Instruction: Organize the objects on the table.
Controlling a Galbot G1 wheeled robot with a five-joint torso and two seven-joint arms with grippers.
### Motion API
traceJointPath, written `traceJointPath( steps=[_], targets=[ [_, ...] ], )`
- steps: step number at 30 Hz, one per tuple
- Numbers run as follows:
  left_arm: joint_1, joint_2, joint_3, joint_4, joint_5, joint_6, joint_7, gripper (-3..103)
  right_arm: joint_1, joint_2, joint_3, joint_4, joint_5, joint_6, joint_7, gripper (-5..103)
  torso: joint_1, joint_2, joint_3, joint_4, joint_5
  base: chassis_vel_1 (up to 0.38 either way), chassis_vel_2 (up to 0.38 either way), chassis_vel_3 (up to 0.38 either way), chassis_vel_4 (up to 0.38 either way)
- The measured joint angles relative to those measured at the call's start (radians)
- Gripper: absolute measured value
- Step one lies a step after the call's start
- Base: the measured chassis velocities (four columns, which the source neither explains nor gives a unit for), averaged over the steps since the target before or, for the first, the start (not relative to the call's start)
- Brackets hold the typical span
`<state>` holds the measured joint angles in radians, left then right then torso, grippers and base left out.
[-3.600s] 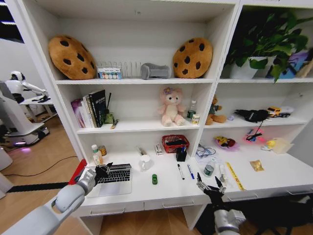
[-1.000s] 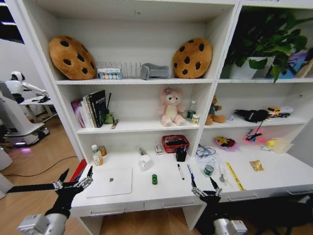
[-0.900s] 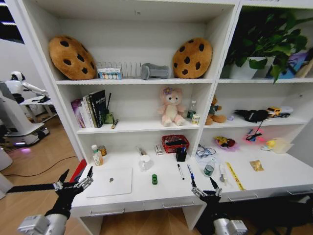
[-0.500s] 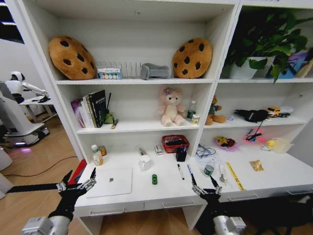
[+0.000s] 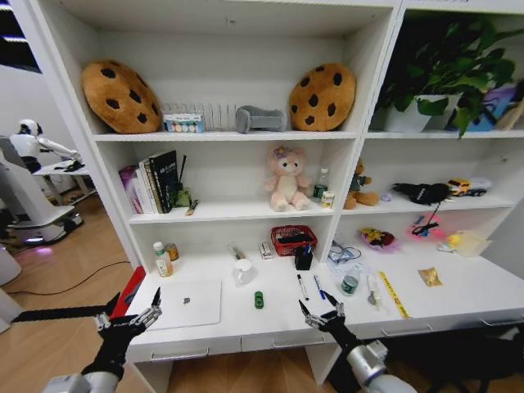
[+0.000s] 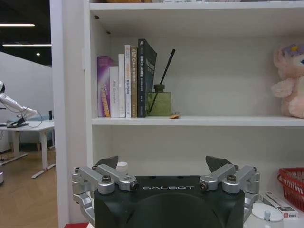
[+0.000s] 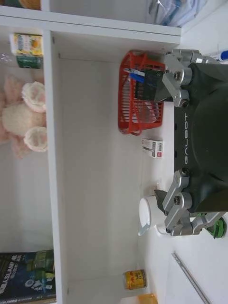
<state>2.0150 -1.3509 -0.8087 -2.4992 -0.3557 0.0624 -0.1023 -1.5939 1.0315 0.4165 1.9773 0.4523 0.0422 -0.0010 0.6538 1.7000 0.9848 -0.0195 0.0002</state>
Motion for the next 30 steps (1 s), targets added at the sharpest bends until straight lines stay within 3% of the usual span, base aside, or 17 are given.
traceJointPath(
  steps=[8, 17, 24, 30],
  targets=[
    [0.042, 0.018, 0.019, 0.000, 0.034, -0.004, 0.014, 100, 0.143, -0.020, -0.164, -0.084, 0.020, -0.061, 0.088, 100, 0.000, 0.000, 0.000, 0.0002, 0.0000, 0.000, 0.000, 0.000, 0.000],
    [0.045, 0.013, 0.019, 0.008, 0.044, -0.010, 0.022, 100, 0.224, -0.016, -0.302, -0.132, 0.029, -0.063, 0.052, 100, 0.000, 0.000, 0.000, -0.0001, -0.0003, 0.000, 0.000, 0.000, 0.000],
    [-0.009, 0.017, -0.049, 0.008, -0.062, 0.012, -0.019, 100, 0.290, 0.017, -0.370, -0.195, 0.031, -0.108, 0.102, 100, 0.000, 0.000, 0.000, 0.0001, -0.0004, 0.000, 0.000, 0.000, 0.000],
    [-0.031, 0.081, -0.111, 0.029, -0.130, 0.025, -0.027, 100, 0.319, 0.054, -0.390, -0.257, 0.031, -0.109, 0.113, 100, 0.000, 0.000, 0.000, -0.0002, -0.0005, 0.000, 0.000, 0.000, 0.000]
  ],
)
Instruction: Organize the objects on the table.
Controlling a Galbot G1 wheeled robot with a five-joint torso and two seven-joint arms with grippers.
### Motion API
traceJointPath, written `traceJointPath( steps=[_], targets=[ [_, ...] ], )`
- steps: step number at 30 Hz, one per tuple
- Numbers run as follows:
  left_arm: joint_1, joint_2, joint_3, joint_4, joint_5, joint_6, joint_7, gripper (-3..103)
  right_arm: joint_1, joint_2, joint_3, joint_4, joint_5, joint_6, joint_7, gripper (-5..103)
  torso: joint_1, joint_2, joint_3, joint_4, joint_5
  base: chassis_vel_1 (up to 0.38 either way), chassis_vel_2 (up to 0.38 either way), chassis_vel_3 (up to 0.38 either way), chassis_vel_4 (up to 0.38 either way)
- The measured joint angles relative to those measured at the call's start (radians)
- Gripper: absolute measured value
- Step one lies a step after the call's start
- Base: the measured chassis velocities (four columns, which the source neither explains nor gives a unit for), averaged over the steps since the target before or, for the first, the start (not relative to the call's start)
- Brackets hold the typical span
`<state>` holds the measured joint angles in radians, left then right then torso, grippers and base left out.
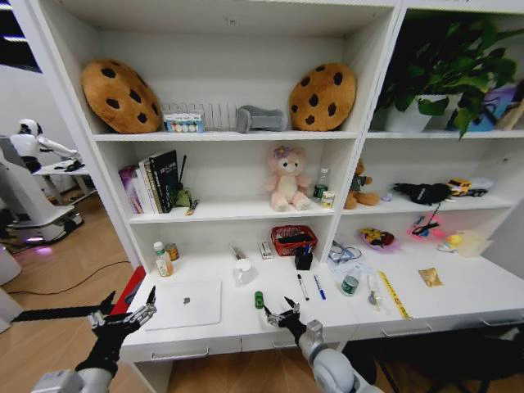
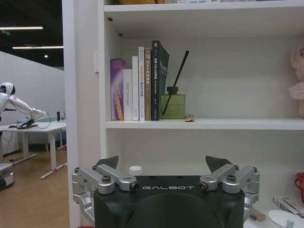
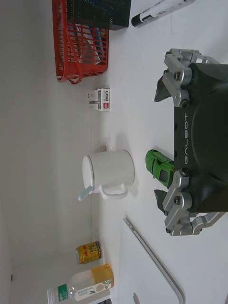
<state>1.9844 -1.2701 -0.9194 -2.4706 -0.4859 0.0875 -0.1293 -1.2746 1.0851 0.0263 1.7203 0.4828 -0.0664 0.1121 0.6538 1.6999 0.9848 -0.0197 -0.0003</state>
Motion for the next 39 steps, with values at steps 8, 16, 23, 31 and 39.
traceJointPath(
  steps=[8, 16, 23, 31, 39],
  targets=[
    [-0.008, 0.023, 0.004, 0.020, -0.011, 0.005, 0.000, 100, 0.042, 0.030, -0.027, -0.049, 0.001, 0.009, 0.001, 100, 0.000, 0.000, 0.000, 0.0000, 0.0001, 0.000, 0.000, 0.000, 0.000],
    [-0.029, 0.023, 0.032, 0.045, -0.001, 0.004, 0.001, 100, 0.123, 0.046, -0.081, -0.111, 0.004, 0.015, 0.021, 100, 0.000, 0.000, 0.000, 0.0000, 0.0001, 0.000, 0.000, 0.000, 0.000],
    [-0.024, 0.005, 0.042, 0.046, 0.012, 0.001, 0.002, 100, 0.193, 0.074, -0.162, -0.162, 0.010, -0.012, 0.076, 100, 0.000, 0.000, 0.000, 0.0003, 0.0001, 0.000, 0.000, 0.000, 0.000],
    [-0.018, 0.002, 0.047, 0.045, 0.020, -0.003, 0.004, 100, 0.218, 0.130, -0.206, -0.192, 0.014, -0.045, 0.163, 100, 0.000, 0.000, 0.000, 0.0002, 0.0002, 0.000, 0.000, 0.000, 0.000],
    [-0.018, 0.001, 0.061, 0.048, 0.030, -0.007, 0.004, 100, 0.215, 0.155, -0.200, -0.214, 0.009, -0.049, 0.205, 99, 0.000, 0.000, 0.000, 0.0001, 0.0002, 0.000, 0.000, 0.000, 0.000]
  ],
)
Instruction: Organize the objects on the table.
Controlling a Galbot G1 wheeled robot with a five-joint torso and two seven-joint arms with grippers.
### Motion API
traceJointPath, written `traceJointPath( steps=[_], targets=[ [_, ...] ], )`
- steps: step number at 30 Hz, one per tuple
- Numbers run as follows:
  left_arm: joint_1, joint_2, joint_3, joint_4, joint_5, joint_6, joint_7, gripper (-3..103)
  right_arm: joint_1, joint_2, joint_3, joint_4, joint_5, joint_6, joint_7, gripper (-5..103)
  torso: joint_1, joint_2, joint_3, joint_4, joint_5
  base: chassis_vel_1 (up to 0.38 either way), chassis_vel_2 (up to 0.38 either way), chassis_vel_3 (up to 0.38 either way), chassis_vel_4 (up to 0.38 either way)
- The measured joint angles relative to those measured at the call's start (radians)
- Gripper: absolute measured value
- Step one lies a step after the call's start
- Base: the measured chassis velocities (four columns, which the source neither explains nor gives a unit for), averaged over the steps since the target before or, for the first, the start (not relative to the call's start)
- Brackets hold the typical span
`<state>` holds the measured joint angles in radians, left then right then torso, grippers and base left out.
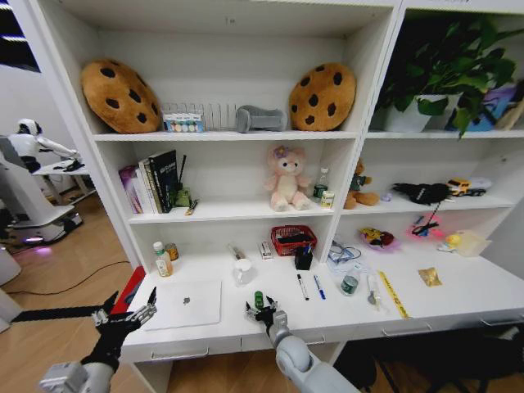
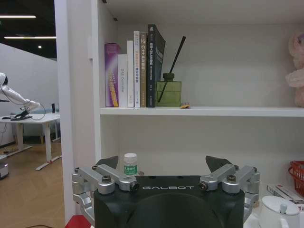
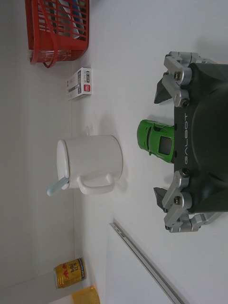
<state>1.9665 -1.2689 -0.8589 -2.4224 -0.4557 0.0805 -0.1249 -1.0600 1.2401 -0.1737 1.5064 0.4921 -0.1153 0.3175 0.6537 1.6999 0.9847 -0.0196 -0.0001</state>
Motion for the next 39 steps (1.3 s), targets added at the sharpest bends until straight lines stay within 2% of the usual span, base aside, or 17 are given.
traceJointPath(
  steps=[6, 11, 12, 14, 15, 17, 18, 20, 22, 23, 24, 34, 37, 39],
  targets=[
    [0.001, -0.001, 0.005, 0.000, 0.003, 0.000, 0.000, 100, 0.005, 0.008, 0.004, -0.010, 0.000, -0.005, 0.008, 96, 0.000, 0.000, 0.000, 0.0001, 0.0000, 0.000, 0.000, 0.000, 0.000],
    [0.000, -0.001, 0.005, 0.008, 0.027, -0.008, 0.009, 100, 0.014, 0.018, 0.000, -0.019, 0.001, -0.013, 0.023, 87, 0.000, 0.000, 0.000, 0.0001, 0.0000, 0.000, 0.000, 0.000, 0.000],
    [0.000, -0.003, 0.007, 0.009, 0.031, -0.008, 0.011, 100, 0.022, 0.021, -0.004, -0.026, 0.000, -0.016, 0.029, 79, 0.000, 0.000, 0.000, 0.0000, 0.0000, 0.000, 0.000, 0.000, 0.000],
    [0.000, -0.005, 0.008, 0.009, 0.033, -0.009, 0.011, 100, 0.025, 0.023, -0.007, -0.030, 0.000, -0.016, 0.030, 77, 0.000, 0.000, 0.000, 0.0000, 0.0001, 0.000, 0.000, 0.000, 0.000],
    [0.000, -0.007, 0.010, 0.010, 0.035, -0.010, 0.011, 100, 0.030, 0.025, -0.009, -0.036, -0.001, -0.016, 0.031, 71, 0.000, 0.000, 0.000, 0.0001, 0.0000, 0.000, 0.000, 0.000, 0.000],
    [0.000, -0.008, 0.011, 0.010, 0.035, -0.010, 0.011, 100, 0.032, 0.026, -0.010, -0.039, -0.001, -0.017, 0.031, 71, 0.000, 0.000, 0.000, 0.0001, 0.0000, 0.000, 0.000, 0.000, 0.000],
    [0.000, -0.009, 0.011, 0.011, 0.035, -0.010, 0.012, 100, 0.035, 0.026, -0.011, -0.041, -0.002, -0.019, 0.033, 60, 0.000, 0.000, 0.000, 0.0001, 0.0000, 0.000, 0.000, 0.000, 0.000],
    [0.000, -0.008, 0.011, 0.012, 0.035, -0.011, 0.011, 100, 0.036, 0.025, -0.012, -0.042, -0.003, -0.020, 0.036, 60, 0.000, 0.000, 0.000, 0.0000, 0.0000, 0.000, 0.000, 0.000, 0.000],
    [-0.002, -0.008, 0.010, 0.012, 0.035, -0.011, 0.011, 100, 0.035, 0.024, -0.014, -0.041, -0.003, -0.025, 0.039, 48, 0.000, 0.000, 0.000, 0.0001, 0.0001, 0.000, 0.000, 0.000, 0.000],
    [-0.002, -0.008, 0.010, 0.012, 0.035, -0.011, 0.011, 100, 0.035, 0.024, -0.014, -0.041, -0.003, -0.025, 0.039, 48, 0.000, 0.000, 0.000, 0.0001, 0.0001, 0.000, 0.000, 0.000, 0.000],
    [-0.003, -0.010, 0.010, 0.013, 0.035, -0.011, 0.011, 100, 0.033, 0.023, -0.014, -0.038, -0.003, -0.027, 0.040, 37, 0.000, 0.000, 0.000, 0.0000, 0.0000, 0.000, 0.000, 0.000, 0.000],
    [-0.001, -0.020, 0.016, 0.014, 0.038, -0.013, 0.011, 100, 0.009, -0.001, 0.000, -0.003, 0.003, -0.034, 0.038, 36, 0.000, 0.000, 0.000, 0.0001, 0.0003, 0.000, 0.000, 0.000, 0.000],
    [-0.001, -0.019, 0.018, 0.015, 0.038, -0.013, 0.011, 100, -0.008, -0.028, 0.027, 0.033, 0.009, -0.039, 0.005, 36, 0.000, 0.000, 0.000, -0.0001, 0.0003, 0.000, 0.000, 0.000, 0.000],
    [-0.002, -0.019, 0.021, 0.014, 0.040, -0.013, 0.010, 100, -0.030, -0.071, 0.069, 0.088, 0.010, -0.040, -0.029, 36, 0.000, 0.000, 0.000, 0.0000, 0.0004, 0.000, 0.000, 0.000, 0.000]
  ],
)
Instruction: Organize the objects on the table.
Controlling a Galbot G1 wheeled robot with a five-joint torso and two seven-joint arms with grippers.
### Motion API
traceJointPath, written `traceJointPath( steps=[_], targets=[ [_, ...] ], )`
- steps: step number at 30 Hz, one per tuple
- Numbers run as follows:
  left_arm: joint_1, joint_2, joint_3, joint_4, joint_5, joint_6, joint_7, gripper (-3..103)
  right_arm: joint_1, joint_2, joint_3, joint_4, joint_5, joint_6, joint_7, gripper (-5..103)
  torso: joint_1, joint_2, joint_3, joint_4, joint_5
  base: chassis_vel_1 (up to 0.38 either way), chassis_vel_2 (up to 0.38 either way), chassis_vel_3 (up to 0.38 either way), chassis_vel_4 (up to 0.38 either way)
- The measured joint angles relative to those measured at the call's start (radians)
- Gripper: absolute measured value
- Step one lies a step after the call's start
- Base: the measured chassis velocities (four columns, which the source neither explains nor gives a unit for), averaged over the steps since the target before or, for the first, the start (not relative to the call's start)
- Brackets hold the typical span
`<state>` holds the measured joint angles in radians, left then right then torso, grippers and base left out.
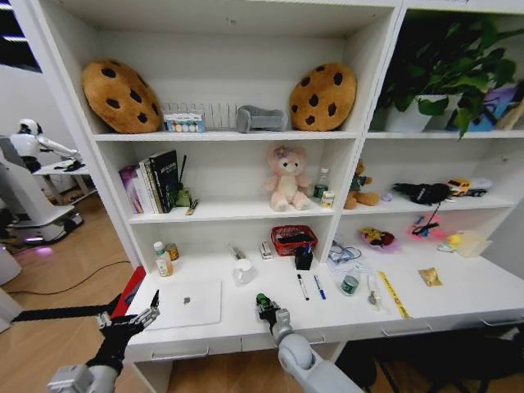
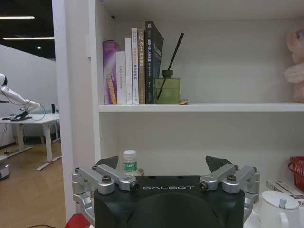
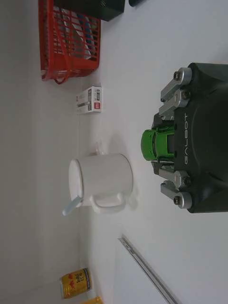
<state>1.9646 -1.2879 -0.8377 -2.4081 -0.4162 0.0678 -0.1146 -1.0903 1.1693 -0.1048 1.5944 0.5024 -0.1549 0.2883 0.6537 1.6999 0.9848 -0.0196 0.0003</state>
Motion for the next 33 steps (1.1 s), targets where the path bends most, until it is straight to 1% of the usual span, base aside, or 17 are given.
traceJointPath(
  steps=[1, 3, 4, 6, 8, 9, 10, 11, 12, 14, 15, 17, 18, 20, 27, 29, 33],
  targets=[
    [0.000, 0.000, 0.000, 0.000, 0.000, 0.000, 0.000, 100, 0.000, 0.000, 0.000, 0.000, 0.000, 0.000, 0.000, 36, 0.000, 0.000, 0.000, 0.0000, 0.0000, 0.000, 0.000, 0.000, 0.000],
    [-0.001, 0.000, 0.004, -0.001, 0.002, 0.000, -0.001, 100, -0.039, -0.075, 0.057, 0.083, 0.012, 0.000, -0.028, 36, 0.000, 0.000, 0.000, -0.0002, -0.0001, 0.000, 0.000, 0.000, 0.000],
    [-0.001, 0.000, 0.004, -0.001, 0.002, 0.000, -0.001, 100, -0.039, -0.075, 0.057, 0.083, 0.012, 0.000, -0.028, 36, 0.000, 0.000, 0.000, -0.0002, -0.0001, 0.000, 0.000, 0.000, 0.000],
    [-0.001, 0.000, 0.008, -0.001, 0.006, 0.000, -0.001, 100, -0.079, -0.144, 0.110, 0.170, 0.022, 0.001, -0.064, 36, 0.000, 0.000, 0.000, -0.0003, 0.0000, 0.000, 0.000, 0.000, 0.000],
    [-0.001, -0.001, 0.011, -0.001, 0.009, -0.001, -0.001, 100, -0.093, -0.168, 0.131, 0.200, 0.023, 0.003, -0.086, 36, 0.000, 0.000, 0.000, -0.0001, -0.0004, 0.000, 0.000, 0.000, 0.000],
    [-0.003, -0.003, 0.017, -0.001, 0.016, -0.002, -0.002, 100, -0.109, -0.201, 0.162, 0.240, 0.019, 0.006, -0.135, 36, 0.000, 0.000, 0.000, -0.0002, 0.0001, 0.000, 0.000, 0.000, 0.000],
    [-0.003, -0.003, 0.017, -0.001, 0.016, -0.002, -0.002, 100, -0.109, -0.201, 0.162, 0.240, 0.019, 0.006, -0.135, 36, 0.000, 0.000, 0.000, -0.0002, 0.0001, 0.000, 0.000, 0.000, 0.000],
    [-0.003, -0.006, 0.024, 0.000, 0.024, -0.003, -0.002, 100, -0.116, -0.229, 0.198, 0.273, 0.018, 0.014, -0.188, 36, 0.000, 0.000, 0.000, 0.0000, 0.0000, 0.000, 0.000, 0.000, 0.000],
    [-0.003, -0.006, 0.024, 0.000, 0.024, -0.003, -0.002, 100, -0.116, -0.229, 0.198, 0.273, 0.018, 0.014, -0.188, 36, 0.000, 0.000, 0.000, 0.0000, 0.0000, 0.000, 0.000, 0.000, 0.000],
    [0.000, -0.010, 0.033, 0.001, 0.039, -0.010, -0.001, 100, -0.115, -0.283, 0.264, 0.335, 0.055, 0.016, -0.307, 36, 0.000, 0.000, 0.000, -0.0002, 0.0002, 0.000, 0.000, 0.000, 0.000],
    [0.000, -0.010, 0.033, 0.001, 0.039, -0.010, -0.001, 100, -0.115, -0.283, 0.264, 0.335, 0.055, 0.016, -0.307, 36, 0.000, 0.000, 0.000, -0.0002, 0.0002, 0.000, 0.000, 0.000, 0.000],
    [0.004, -0.014, 0.030, -0.005, 0.043, -0.015, -0.001, 100, -0.069, -0.343, 0.324, 0.388, 0.133, 0.017, -0.411, 36, 0.000, 0.000, 0.000, 0.0001, -0.0003, 0.000, 0.000, 0.000, 0.000],
    [0.004, -0.014, 0.030, -0.005, 0.043, -0.015, -0.001, 100, -0.069, -0.343, 0.324, 0.388, 0.133, 0.017, -0.411, 36, 0.000, 0.000, 0.000, 0.0001, -0.0003, 0.000, 0.000, 0.000, 0.000],
    [0.005, -0.014, 0.023, -0.010, 0.042, -0.016, -0.001, 100, 0.010, -0.395, 0.341, 0.406, 0.225, 0.014, -0.472, 36, 0.000, 0.000, 0.000, 0.0002, -0.0005, 0.000, 0.000, 0.000, 0.000],
    [0.008, -0.019, 0.016, -0.012, 0.044, -0.016, -0.001, 100, 0.226, -0.421, 0.297, 0.347, 0.355, -0.034, -0.512, 36, 0.000, 0.000, 0.000, 0.0000, 0.0001, 0.000, 0.000, 0.000, 0.000],
    [0.017, -0.021, 0.004, -0.012, 0.044, -0.019, -0.002, 100, 0.342, -0.414, 0.268, 0.294, 0.389, -0.069, -0.526, 36, 0.000, 0.000, 0.000, 0.0000, -0.0005, 0.000, 0.000, 0.000, 0.000],
    [0.023, -0.018, -0.004, -0.010, 0.044, -0.022, -0.001, 100, 0.462, -0.384, 0.209, 0.218, 0.414, -0.097, -0.538, 36, 0.000, 0.000, 0.000, 0.0000, -0.0003, 0.000, 0.000, 0.000, 0.000]
  ],
)
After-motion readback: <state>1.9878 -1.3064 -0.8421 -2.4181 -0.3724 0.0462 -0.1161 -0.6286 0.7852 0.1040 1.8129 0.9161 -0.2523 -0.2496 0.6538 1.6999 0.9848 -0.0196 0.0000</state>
